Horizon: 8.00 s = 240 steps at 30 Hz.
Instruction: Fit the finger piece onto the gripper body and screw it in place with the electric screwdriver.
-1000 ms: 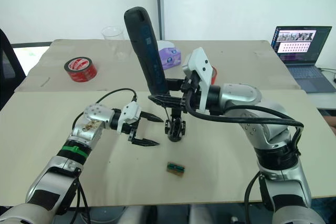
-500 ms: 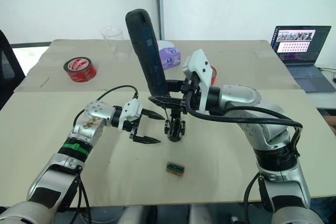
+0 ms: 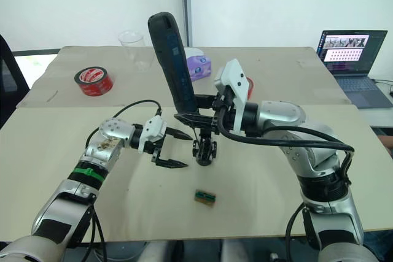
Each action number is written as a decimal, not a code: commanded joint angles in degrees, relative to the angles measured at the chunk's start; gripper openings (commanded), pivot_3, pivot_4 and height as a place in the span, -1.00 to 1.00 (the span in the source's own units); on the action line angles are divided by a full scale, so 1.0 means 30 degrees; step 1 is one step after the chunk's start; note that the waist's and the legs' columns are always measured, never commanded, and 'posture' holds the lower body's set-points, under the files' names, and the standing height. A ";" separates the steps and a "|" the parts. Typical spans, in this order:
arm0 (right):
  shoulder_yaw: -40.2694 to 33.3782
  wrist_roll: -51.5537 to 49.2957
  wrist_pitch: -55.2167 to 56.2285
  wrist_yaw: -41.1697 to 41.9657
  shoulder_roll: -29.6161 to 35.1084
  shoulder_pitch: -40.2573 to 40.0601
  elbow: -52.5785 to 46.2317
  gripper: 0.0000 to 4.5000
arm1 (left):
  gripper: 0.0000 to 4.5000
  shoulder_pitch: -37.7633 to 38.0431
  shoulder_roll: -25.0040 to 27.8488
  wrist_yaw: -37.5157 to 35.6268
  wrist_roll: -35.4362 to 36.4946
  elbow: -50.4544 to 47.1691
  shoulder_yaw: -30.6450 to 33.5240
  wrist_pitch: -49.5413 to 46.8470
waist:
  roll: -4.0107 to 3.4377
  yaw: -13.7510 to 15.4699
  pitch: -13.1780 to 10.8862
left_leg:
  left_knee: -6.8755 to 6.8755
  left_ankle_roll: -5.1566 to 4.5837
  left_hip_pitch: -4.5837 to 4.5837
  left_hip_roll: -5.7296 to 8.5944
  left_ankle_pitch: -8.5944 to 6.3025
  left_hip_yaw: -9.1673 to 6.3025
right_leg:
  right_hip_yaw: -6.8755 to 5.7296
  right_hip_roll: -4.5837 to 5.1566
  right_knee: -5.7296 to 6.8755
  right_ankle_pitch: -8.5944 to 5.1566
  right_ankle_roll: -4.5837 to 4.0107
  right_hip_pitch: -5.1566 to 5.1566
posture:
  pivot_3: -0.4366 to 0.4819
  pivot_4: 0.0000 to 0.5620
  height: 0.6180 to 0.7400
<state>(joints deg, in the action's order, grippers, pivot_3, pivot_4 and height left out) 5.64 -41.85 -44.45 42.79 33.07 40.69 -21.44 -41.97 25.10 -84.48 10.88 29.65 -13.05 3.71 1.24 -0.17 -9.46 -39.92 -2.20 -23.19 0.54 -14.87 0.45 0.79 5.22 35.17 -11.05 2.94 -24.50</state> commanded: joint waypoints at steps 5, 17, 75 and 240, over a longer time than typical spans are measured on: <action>-0.1091 -0.0508 -0.0144 -0.0192 0.0029 0.0324 -0.0964 -0.16 | 1.00 0.0084 0.0145 0.0017 0.0141 -0.1015 0.0147 -0.0090 | 0.0000 -0.0001 0.0000 | 0.0000 0.0000 0.0001 -0.0001 0.0000 -0.0001 | 0.0000 -0.0001 0.0001 0.0000 0.0000 0.0000 | -0.05 -0.47 1.00; -0.1306 -0.0644 -0.0472 -0.0424 -0.0123 0.0688 -0.1129 -0.16 | 1.00 0.0218 0.0195 0.0064 0.0187 -0.1651 0.0160 -0.0519 | 0.0000 -0.0001 0.0000 | 0.0000 0.0000 0.0000 -0.0001 0.0000 -0.0001 | 0.0000 -0.0001 0.0001 0.0000 0.0000 0.0000 | -0.05 -0.47 1.00; -0.0970 -0.0112 -0.0867 -0.0168 -0.0394 0.0511 -0.0794 -0.16 | 1.00 0.0479 0.0153 0.0253 -0.0032 -0.1768 0.0049 -0.0267 | 0.0000 0.0000 0.0000 | 0.0002 0.0000 -0.0001 -0.0002 0.0000 -0.0008 | -0.0005 0.0000 -0.0001 0.0000 0.0000 0.0000 | -0.05 -0.47 1.00; -0.2469 0.0099 0.0956 0.1268 -0.1507 -0.0739 0.1077 -0.16 | 0.01 -0.1285 -0.3329 0.3454 -0.2336 0.5224 -0.0196 0.3377 | 0.0019 0.0018 0.0044 | 0.0015 -0.0002 0.0010 0.0010 -0.0002 -0.0033 | -0.0021 0.0008 -0.0014 0.0012 0.0000 0.0022 | -0.05 -0.47 1.00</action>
<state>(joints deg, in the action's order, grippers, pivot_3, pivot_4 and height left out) 0.28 -39.51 -41.66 47.09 28.73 37.26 -15.24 -44.63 14.90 -74.52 4.13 45.81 -14.22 13.81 1.30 -0.11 -9.32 -39.88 -2.21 -23.16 0.57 -14.87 0.35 0.73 5.24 35.12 -11.01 2.94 -24.44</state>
